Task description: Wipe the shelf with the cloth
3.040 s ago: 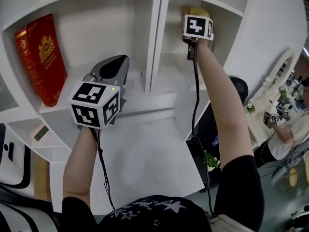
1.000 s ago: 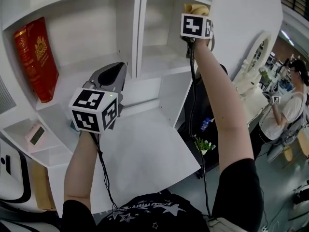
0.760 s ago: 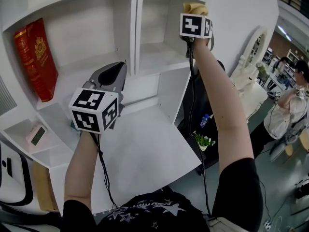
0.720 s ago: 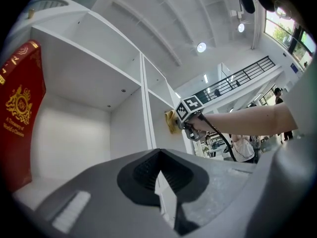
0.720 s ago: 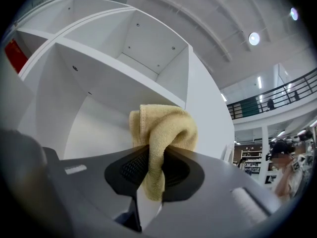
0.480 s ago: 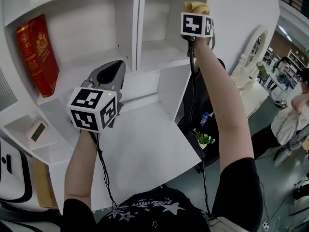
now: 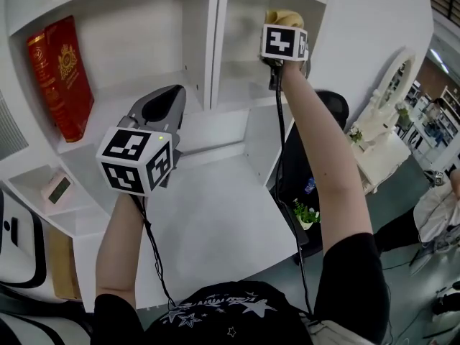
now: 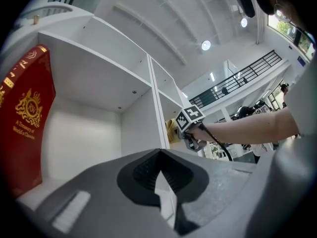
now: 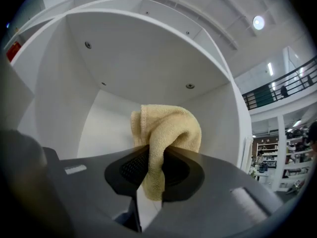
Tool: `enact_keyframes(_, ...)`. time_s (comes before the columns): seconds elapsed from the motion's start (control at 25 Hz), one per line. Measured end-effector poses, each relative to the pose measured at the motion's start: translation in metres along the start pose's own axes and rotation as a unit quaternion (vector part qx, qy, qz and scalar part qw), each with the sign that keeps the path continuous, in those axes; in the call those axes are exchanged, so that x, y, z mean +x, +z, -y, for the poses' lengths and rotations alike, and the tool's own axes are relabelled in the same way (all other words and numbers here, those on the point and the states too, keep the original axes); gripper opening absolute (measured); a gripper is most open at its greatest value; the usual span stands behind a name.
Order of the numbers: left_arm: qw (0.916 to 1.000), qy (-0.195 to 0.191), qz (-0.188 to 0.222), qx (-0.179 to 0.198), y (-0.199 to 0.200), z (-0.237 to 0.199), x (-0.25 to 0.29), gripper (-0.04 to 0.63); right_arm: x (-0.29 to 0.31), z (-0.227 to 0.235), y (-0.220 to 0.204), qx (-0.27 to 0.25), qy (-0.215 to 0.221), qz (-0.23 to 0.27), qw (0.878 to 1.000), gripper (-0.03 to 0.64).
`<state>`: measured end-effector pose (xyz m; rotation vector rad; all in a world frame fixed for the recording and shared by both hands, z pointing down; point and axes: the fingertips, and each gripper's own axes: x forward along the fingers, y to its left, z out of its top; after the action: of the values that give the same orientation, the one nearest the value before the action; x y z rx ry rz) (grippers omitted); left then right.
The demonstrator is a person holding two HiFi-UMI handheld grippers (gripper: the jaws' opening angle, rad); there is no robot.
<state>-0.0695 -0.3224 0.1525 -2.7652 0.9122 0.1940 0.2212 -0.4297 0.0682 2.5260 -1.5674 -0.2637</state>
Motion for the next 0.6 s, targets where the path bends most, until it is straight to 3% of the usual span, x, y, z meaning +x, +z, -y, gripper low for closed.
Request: enact_keyframes(0.6,0.9988,0.048,-0.003,0.005,-0.011,-0.030,0.031,0.003,0.076,-0.044,-0.015,0.009,0.058,-0.009,0.998,0.084)
